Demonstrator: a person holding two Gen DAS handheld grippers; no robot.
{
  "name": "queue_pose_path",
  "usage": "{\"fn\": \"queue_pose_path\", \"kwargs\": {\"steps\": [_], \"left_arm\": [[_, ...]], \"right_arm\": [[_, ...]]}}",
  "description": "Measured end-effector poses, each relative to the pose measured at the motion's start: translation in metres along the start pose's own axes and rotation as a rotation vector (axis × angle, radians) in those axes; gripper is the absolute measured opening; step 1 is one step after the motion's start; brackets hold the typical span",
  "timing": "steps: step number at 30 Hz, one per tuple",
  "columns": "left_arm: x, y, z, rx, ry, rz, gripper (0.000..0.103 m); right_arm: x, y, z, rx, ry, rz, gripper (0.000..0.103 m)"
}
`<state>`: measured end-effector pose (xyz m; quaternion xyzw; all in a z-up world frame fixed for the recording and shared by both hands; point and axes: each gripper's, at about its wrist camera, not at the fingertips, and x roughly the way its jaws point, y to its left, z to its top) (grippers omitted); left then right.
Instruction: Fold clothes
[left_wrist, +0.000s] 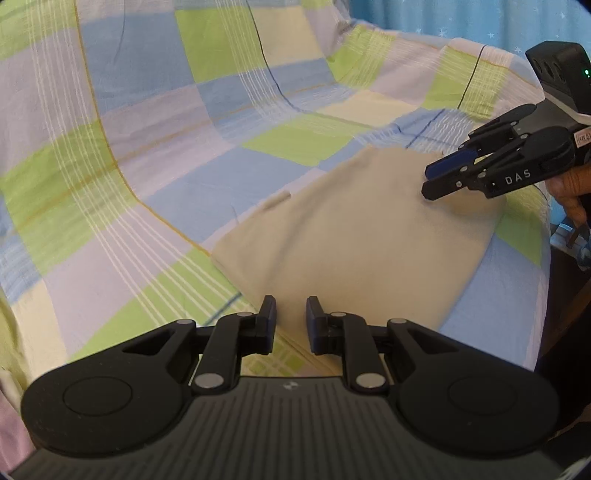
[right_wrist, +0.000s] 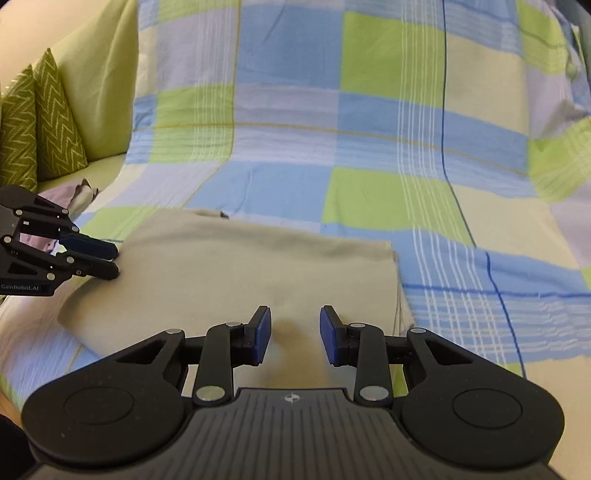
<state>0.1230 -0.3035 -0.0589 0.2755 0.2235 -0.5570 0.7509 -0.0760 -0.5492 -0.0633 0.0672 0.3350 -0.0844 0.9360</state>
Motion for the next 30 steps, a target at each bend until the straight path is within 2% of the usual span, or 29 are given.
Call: {"fn": "queue_pose_path", "kwargs": {"steps": [2,4,8,11,13,16,18,24,26,27,28,29,30], "left_arm": [[-0.003,0.005,0.006,-0.007,-0.035,-0.014,0.016],[0.004,0.011,0.013,0.01,-0.036,-0.007,0.019],[0.027,0.02,0.025,0.065,-0.029,-0.008,0.024],[0.044,0.025,0.032,0.118,-0.027,-0.029,0.028],[0.054,0.029,0.034,0.133,-0.009,-0.042,0.031],[0.065,0.033,0.031,0.139,0.017,-0.05,0.032],[0.068,0.034,0.027,0.143,0.015,-0.052,0.032],[0.066,0.019,0.023,0.226,-0.01,-0.021,0.015],[0.065,0.016,0.024,0.237,-0.009,-0.016,0.011],[0.065,0.017,0.024,0.233,-0.009,-0.016,0.01],[0.065,0.018,0.024,0.221,-0.01,-0.017,0.008],[0.065,0.019,0.023,0.206,-0.012,-0.019,0.007],[0.064,0.019,0.023,0.192,-0.017,-0.02,0.005]], "right_arm": [[0.002,0.002,0.004,-0.018,-0.019,0.015,0.038],[0.008,0.005,0.008,-0.064,-0.02,0.016,0.051],[0.026,0.012,0.019,-0.193,-0.008,0.006,0.059],[0.039,0.007,0.027,-0.221,-0.009,-0.001,0.062],[0.046,-0.006,0.032,-0.182,-0.01,-0.012,0.062],[0.05,-0.04,0.037,-0.031,-0.025,-0.016,0.062],[0.052,-0.055,0.037,0.023,-0.029,-0.038,0.062],[0.064,-0.068,0.033,0.089,-0.032,0.009,0.06],[0.064,-0.066,0.033,0.072,-0.03,0.009,0.053],[0.063,-0.067,0.033,0.082,-0.033,0.013,0.041],[0.062,-0.069,0.033,0.098,-0.035,0.013,0.019],[0.061,-0.071,0.033,0.116,-0.04,0.013,0.006],[0.058,-0.074,0.033,0.129,-0.049,0.011,0.001]]}}
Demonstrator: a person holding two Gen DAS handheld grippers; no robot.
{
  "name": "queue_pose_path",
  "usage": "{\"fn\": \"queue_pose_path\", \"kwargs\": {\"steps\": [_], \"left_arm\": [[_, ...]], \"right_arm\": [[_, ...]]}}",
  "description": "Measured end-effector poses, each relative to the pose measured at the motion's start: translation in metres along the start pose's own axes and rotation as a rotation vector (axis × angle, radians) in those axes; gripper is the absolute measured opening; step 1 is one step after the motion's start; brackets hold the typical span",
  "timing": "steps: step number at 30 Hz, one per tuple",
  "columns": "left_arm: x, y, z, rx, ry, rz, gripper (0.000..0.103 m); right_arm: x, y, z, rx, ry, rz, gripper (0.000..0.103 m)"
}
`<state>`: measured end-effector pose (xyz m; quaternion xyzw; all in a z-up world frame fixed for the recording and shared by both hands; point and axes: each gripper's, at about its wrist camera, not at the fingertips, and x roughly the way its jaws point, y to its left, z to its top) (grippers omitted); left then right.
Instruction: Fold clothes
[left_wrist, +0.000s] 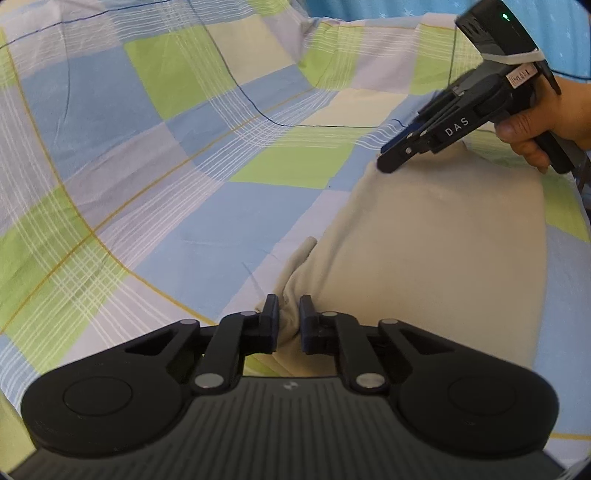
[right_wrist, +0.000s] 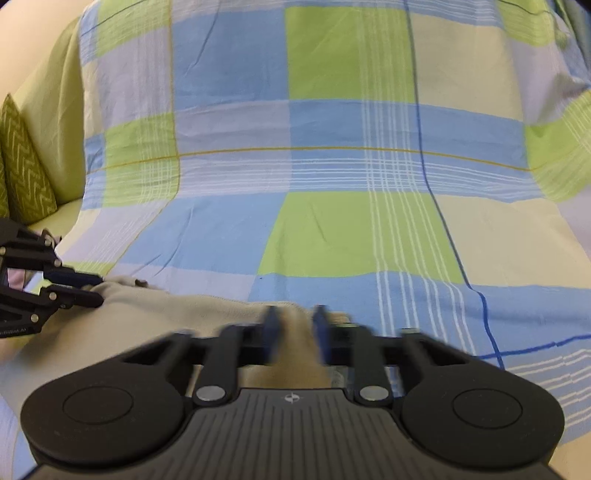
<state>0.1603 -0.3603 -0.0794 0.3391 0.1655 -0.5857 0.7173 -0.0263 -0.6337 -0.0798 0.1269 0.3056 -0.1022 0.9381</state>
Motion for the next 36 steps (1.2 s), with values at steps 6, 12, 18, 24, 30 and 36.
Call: {"fn": "queue_pose_path", "kwargs": {"steps": [6,12,18,24,30,36], "left_arm": [[-0.012,0.007,-0.003,-0.097,-0.099,0.05,0.003],[0.007,0.025,-0.008,-0.228,-0.068,-0.001,0.009],[-0.008,0.04,-0.007,-0.266,-0.079,0.049,0.02],[-0.019,0.017,0.006,-0.21,-0.105,0.023,0.015],[0.008,0.015,-0.003,-0.162,-0.043,0.042,0.013],[-0.004,0.039,-0.009,-0.24,-0.022,0.158,0.007]], "right_arm": [[-0.018,0.002,0.006,-0.028,-0.101,-0.027,0.0],[-0.008,-0.016,0.009,0.045,-0.113,-0.072,0.0],[-0.016,0.0,0.007,-0.029,-0.096,-0.032,0.013],[-0.004,0.036,0.005,-0.109,-0.008,0.164,0.014],[0.013,0.034,-0.003,-0.162,0.064,0.085,0.012],[-0.021,0.001,-0.014,-0.118,0.036,-0.114,0.016]]}}
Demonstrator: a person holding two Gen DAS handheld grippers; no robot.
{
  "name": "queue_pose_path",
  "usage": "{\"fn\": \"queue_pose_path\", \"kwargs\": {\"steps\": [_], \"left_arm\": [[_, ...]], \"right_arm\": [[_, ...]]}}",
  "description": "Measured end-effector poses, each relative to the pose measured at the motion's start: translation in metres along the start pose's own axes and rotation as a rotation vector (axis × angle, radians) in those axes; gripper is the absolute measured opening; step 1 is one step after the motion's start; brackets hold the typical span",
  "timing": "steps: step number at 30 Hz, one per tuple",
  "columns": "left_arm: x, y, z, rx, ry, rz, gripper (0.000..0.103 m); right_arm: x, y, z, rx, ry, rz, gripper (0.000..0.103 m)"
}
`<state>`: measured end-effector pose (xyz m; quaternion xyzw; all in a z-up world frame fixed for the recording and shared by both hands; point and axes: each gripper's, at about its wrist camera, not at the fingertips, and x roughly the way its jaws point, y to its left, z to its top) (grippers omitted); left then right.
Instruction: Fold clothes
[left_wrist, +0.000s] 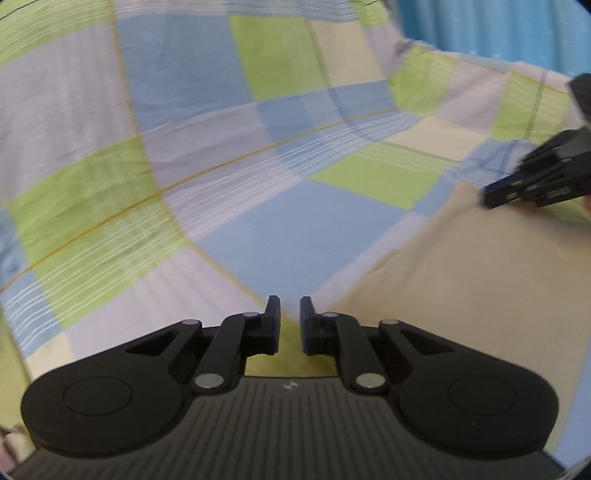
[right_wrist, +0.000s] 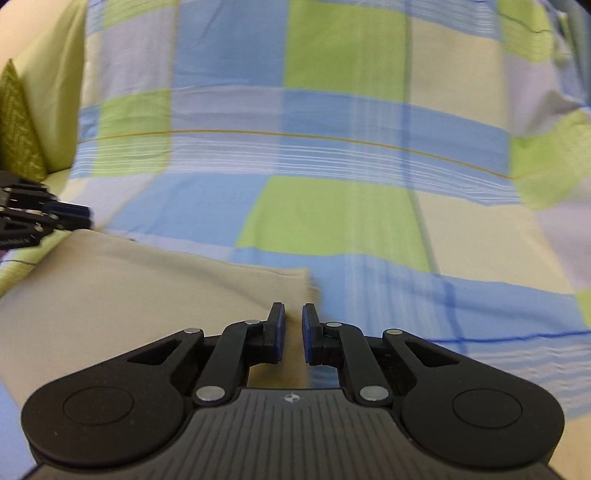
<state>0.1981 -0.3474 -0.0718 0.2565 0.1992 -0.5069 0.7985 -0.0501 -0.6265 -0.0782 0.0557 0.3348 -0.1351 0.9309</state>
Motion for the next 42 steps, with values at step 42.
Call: {"fn": "queue_pose_path", "kwargs": {"steps": [42], "left_arm": [[0.02,-0.188,0.045,0.136,0.024,-0.319,0.02]], "right_arm": [[-0.024,-0.068,-0.04,0.429,0.05,0.365,0.007]]}}
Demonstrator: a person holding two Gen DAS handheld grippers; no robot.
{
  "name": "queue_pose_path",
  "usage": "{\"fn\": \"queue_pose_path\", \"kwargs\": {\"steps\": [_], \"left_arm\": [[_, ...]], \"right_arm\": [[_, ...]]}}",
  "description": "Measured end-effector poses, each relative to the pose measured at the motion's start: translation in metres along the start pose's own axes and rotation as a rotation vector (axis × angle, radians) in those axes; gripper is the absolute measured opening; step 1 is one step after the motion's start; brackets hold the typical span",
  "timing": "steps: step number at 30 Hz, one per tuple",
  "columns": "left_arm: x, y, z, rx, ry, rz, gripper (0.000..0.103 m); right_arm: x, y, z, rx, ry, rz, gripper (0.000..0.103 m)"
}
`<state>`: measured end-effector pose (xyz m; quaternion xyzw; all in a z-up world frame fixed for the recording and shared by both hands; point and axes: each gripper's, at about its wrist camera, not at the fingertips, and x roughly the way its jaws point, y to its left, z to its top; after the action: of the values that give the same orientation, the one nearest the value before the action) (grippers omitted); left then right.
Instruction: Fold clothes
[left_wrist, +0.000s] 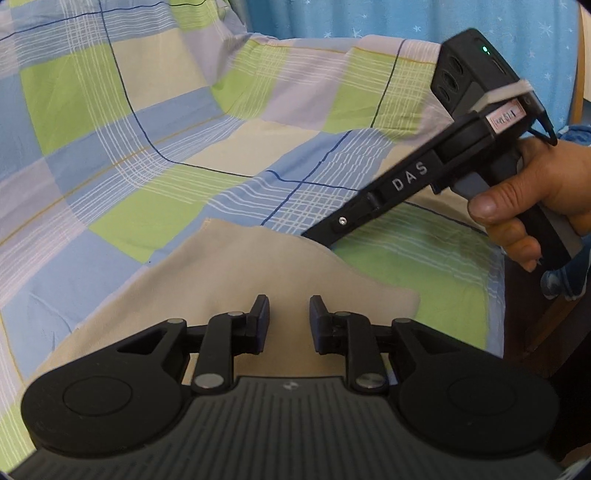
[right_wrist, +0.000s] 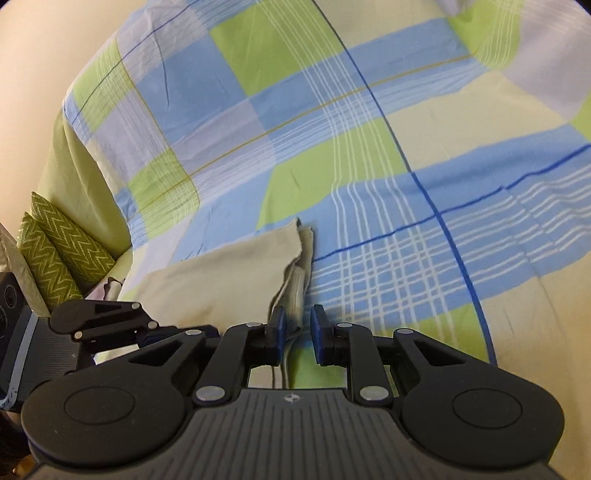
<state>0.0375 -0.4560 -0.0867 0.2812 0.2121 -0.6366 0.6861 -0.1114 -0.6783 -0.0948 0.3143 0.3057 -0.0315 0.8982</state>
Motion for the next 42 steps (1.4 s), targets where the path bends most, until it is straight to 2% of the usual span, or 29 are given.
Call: {"fn": "queue_pose_path", "kwargs": {"steps": [1,8,10,11,16,21,32,35,38,42], "left_arm": [[0.0,0.001,0.0,-0.012,-0.003,0.002,0.021],[0.008,0.001,0.008,-0.013,0.0,0.005,0.021],[0.01,0.002,0.01,-0.022,-0.001,0.0,0.022],[0.011,0.003,0.011,-0.024,-0.001,-0.001,0.022],[0.019,0.009,0.014,-0.02,0.013,-0.013,0.026],[0.021,0.007,0.016,-0.016,0.024,-0.005,0.027],[0.018,0.009,0.02,-0.049,0.03,0.003,0.027],[0.011,0.018,0.023,-0.074,0.022,0.039,0.026],[0.015,0.027,0.023,-0.059,0.059,0.071,0.026],[0.02,0.037,0.019,-0.066,0.078,0.066,0.032]], "right_arm": [[0.0,0.002,-0.001,-0.011,0.011,-0.007,0.003],[-0.006,0.017,-0.008,-0.046,0.049,-0.04,0.002],[-0.009,0.016,-0.007,-0.038,0.036,-0.058,0.012],[-0.011,0.017,-0.006,-0.043,0.026,-0.07,0.013],[-0.015,0.043,-0.004,-0.209,-0.006,-0.223,0.016],[-0.001,0.054,-0.011,-0.315,0.062,-0.293,0.017],[0.001,0.057,-0.019,-0.364,0.072,-0.31,0.018],[0.002,0.057,-0.018,-0.367,0.073,-0.313,0.018],[0.002,0.058,-0.019,-0.376,0.074,-0.314,0.018],[0.0,0.059,-0.019,-0.388,0.081,-0.328,0.021]]}}
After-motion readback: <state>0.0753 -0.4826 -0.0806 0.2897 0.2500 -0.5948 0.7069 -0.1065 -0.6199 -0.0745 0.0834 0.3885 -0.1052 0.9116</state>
